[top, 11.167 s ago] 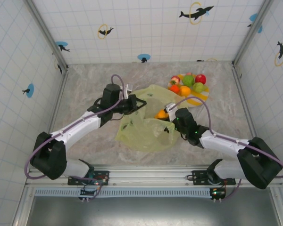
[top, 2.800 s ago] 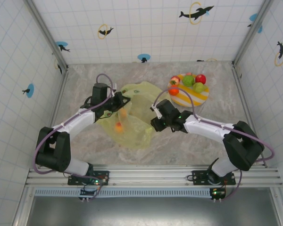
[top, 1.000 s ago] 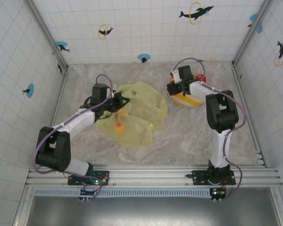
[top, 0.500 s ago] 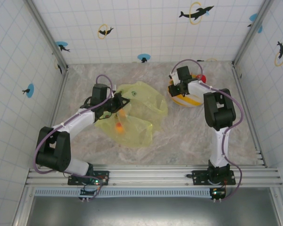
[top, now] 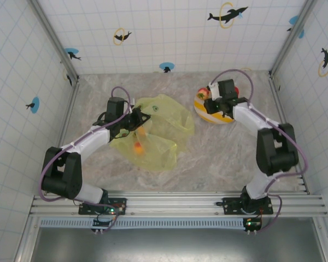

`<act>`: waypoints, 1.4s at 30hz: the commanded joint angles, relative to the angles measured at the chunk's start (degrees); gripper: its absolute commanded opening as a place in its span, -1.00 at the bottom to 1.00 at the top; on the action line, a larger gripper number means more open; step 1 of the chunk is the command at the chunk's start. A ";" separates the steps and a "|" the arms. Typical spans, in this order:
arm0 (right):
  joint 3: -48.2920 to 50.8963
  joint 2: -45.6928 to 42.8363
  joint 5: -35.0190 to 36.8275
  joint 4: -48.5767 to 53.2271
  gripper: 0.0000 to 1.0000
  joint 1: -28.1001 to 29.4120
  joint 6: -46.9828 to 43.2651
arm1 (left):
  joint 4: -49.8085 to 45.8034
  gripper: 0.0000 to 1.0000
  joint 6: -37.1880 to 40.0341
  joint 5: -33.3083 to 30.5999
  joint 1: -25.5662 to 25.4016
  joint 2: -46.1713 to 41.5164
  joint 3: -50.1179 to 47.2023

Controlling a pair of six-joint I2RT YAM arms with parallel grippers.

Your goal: Place the fruits into the plastic bag

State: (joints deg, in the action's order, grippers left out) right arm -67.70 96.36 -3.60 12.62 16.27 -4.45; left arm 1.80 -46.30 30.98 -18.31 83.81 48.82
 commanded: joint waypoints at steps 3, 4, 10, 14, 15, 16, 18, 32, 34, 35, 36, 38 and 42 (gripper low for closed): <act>13.86 -15.19 -7.25 -10.17 0.07 1.04 8.34 | 0.48 -1.00 0.81 0.82 0.39 0.48 0.65; 15.64 -17.38 -8.42 -10.72 0.07 1.59 8.93 | 0.47 -1.00 0.70 0.75 0.43 0.48 0.66; 24.72 -28.22 -10.42 -12.24 0.05 9.74 10.47 | 0.00 -1.00 0.43 0.63 0.39 0.39 1.14; 29.23 -30.13 -7.83 -12.90 0.05 17.78 8.91 | -0.13 -1.00 0.10 0.39 0.38 0.38 1.15; 30.05 -29.61 -7.17 -13.17 0.05 19.46 8.44 | -0.06 -1.00 -0.07 0.33 0.35 0.39 1.19; 30.67 -29.08 -6.89 -13.45 0.05 20.65 8.04 | 0.09 -1.00 -0.22 0.38 0.42 0.43 1.27; 31.81 -27.26 -6.49 -14.49 0.05 22.91 7.04 | 0.22 -1.00 -0.56 0.59 0.43 0.56 1.36; 31.90 -11.16 -6.78 -30.71 -0.02 26.27 7.96 | 0.92 -1.00 -1.61 3.16 0.45 1.22 1.02; 30.99 -8.85 -4.87 -34.08 -0.03 26.59 8.78 | 1.14 -1.00 -1.68 3.45 0.44 1.27 1.09; 30.56 -7.92 -4.39 -35.17 -0.03 26.61 9.24 | 1.18 -1.00 -1.68 3.63 0.38 1.34 1.10; 30.14 -6.99 -3.88 -36.60 -0.03 26.62 9.74 | 1.14 -1.00 -1.68 3.85 0.42 1.31 1.34; 29.97 -5.57 -2.80 -40.16 -0.03 26.83 10.53 | 0.93 -1.00 -1.59 4.43 0.39 1.33 1.65; 29.65 -3.05 -1.19 -46.85 -0.03 27.41 13.50 | 0.57 -1.00 -1.24 5.21 0.38 1.36 2.15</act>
State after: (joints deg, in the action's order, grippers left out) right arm -36.01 91.72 -7.03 -25.34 42.92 6.50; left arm 2.00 -47.00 34.41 -18.31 84.66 48.97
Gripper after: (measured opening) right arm 0.538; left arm 0.045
